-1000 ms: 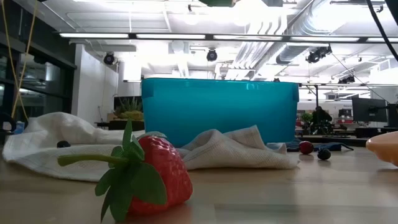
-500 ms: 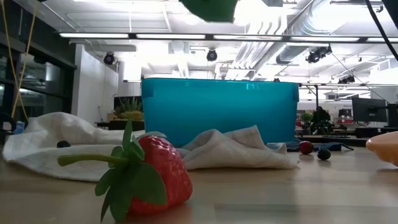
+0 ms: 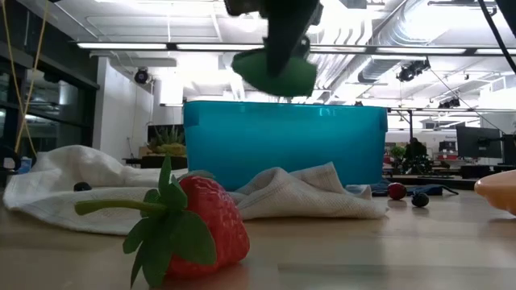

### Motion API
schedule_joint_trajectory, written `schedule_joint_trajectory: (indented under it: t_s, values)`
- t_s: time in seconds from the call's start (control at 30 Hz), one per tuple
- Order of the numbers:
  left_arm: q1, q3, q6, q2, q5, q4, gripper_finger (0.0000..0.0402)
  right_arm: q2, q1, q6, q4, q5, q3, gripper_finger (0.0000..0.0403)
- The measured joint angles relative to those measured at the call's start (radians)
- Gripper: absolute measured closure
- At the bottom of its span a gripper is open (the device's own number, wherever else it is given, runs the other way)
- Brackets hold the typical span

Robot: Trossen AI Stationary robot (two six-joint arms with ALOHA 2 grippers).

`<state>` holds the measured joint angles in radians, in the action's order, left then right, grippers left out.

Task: Pick and placing Produce into tupperware
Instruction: Put the green corn into the blue bin, then put the yellow croissant into the blue bin

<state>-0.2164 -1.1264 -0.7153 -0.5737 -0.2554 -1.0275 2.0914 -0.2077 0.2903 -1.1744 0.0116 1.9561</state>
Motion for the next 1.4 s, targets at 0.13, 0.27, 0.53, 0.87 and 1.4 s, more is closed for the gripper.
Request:
schedule_joint_trajectory:
  t_s: [0.13, 0.27, 0.53, 0.87, 1.4]
  values:
    - [0.000, 0.000, 0.000, 0.000, 0.000, 0.000, 0.0291, 0.000, 0.005, 0.017, 0.049, 0.002, -0.060, 0.0196]
    - [0.000, 0.000, 0.000, 0.000, 0.000, 0.000, 0.0291, 0.000, 0.012, 0.019, 0.088, 0.008, -0.101, 0.0196]
    - [0.000, 0.000, 0.000, 0.000, 0.000, 0.000, 0.0291, 0.000, 0.026, 0.023, 0.149, 0.025, -0.142, 0.0196]
    - [0.000, 0.000, 0.000, 0.000, 0.000, 0.000, 0.0291, 0.000, 0.025, 0.022, 0.159, 0.055, -0.142, 0.0196]
    - [0.000, 0.000, 0.002, 0.000, 0.000, 0.000, 0.0291, 0.000, 0.025, 0.023, 0.158, 0.072, -0.142, 0.0152]
